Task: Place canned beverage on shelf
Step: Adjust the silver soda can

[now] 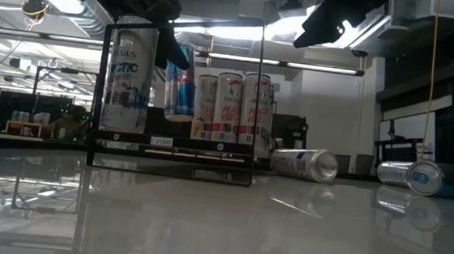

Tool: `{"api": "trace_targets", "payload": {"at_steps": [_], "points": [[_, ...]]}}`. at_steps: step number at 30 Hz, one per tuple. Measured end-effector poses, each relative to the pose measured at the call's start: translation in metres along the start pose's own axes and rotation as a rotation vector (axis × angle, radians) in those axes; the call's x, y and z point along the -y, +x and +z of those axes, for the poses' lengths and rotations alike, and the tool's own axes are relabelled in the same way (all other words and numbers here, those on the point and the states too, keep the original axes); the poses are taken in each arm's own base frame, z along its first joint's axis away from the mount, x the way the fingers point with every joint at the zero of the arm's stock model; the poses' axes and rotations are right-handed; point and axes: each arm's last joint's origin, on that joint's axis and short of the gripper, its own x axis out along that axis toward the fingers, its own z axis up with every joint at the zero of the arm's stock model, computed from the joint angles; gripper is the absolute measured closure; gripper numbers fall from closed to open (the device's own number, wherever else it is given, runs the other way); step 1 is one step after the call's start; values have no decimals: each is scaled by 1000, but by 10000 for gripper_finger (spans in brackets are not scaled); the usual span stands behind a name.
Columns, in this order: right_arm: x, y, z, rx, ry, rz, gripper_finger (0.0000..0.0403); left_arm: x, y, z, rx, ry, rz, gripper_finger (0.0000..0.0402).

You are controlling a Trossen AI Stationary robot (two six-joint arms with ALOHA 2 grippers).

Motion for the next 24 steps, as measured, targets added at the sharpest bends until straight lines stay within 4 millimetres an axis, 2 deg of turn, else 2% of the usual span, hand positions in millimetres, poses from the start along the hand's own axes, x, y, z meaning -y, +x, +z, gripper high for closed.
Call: {"api": "trace_targets", "payload": {"at_steps": [7,13,17,24], "points": [[0,0,0,0,0,0,59,-6,1,0,0,-17,25,196],[0,0,0,0,0,0,59,-15,1,1,6,-131,58,196],[0,0,0,0,0,0,59,-10,1,0,6,-186,33,196],[0,0,0,0,0,0,59,2,7,-3,-27,-130,-3,194]]}}
